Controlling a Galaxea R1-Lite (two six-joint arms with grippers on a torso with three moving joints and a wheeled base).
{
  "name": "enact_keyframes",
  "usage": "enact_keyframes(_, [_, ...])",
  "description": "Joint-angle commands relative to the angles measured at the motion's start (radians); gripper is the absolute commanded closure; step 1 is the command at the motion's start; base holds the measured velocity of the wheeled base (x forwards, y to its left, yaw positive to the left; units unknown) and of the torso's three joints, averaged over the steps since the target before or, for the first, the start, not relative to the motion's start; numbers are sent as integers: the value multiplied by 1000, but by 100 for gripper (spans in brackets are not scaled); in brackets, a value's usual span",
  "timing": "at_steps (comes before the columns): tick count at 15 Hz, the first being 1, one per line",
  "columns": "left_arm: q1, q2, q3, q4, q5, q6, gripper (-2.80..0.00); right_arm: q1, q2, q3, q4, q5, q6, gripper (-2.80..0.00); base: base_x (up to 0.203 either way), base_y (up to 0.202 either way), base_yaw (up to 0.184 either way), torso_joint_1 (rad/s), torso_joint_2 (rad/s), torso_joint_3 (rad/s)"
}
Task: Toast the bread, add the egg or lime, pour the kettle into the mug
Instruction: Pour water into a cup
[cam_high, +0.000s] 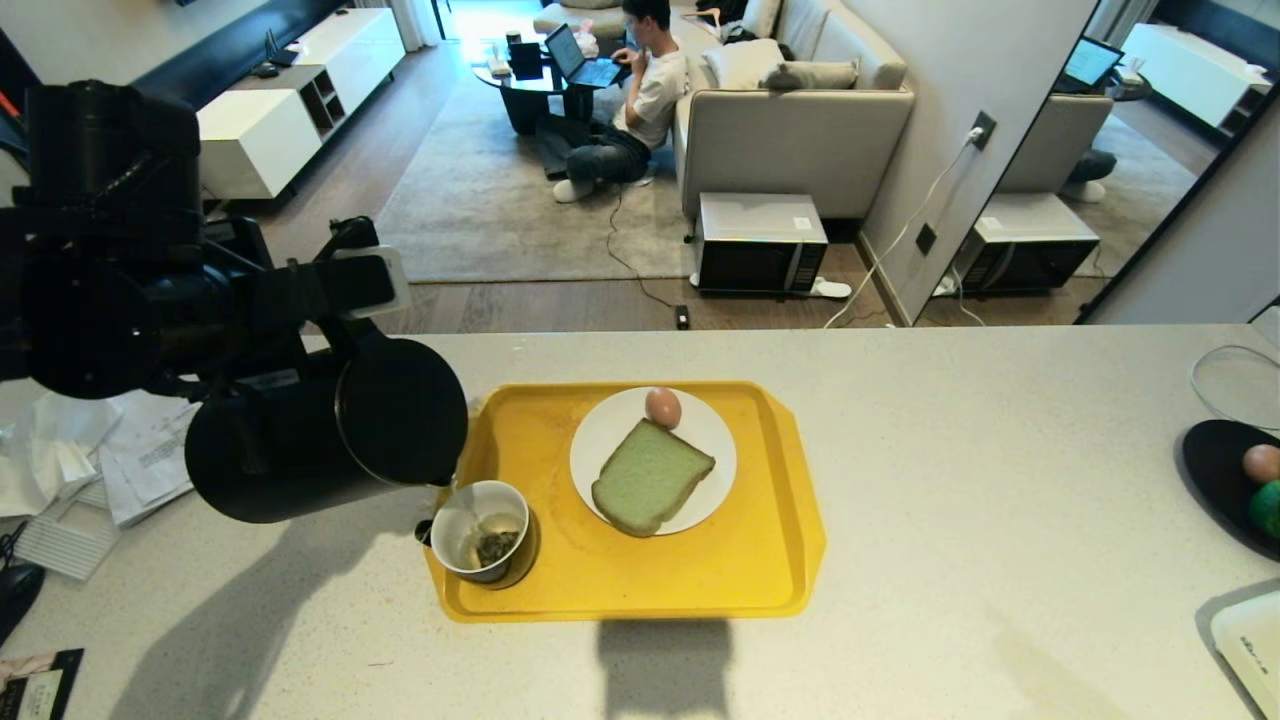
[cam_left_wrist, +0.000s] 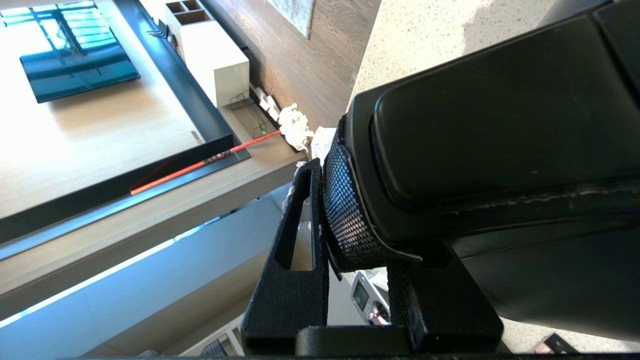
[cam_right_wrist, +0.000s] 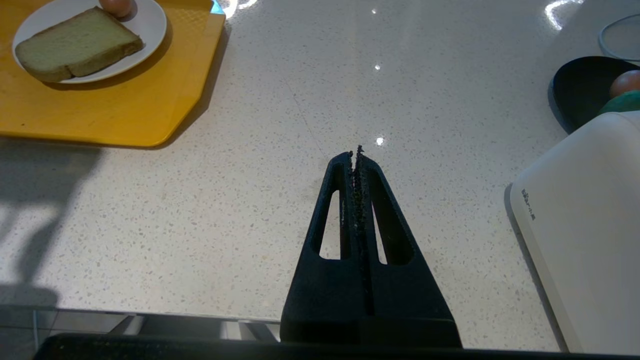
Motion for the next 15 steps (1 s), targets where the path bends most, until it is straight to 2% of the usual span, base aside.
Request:
enact_keyframes(1, [-6,0,0,1,8,7,0,0,0,2,0,0,-1,0,0,0,0,0,0,0])
enact_keyframes(15, [-20,5,2,1,9,6,0,0,0,2,0,0,-1,0,0,0,0,0,0,0])
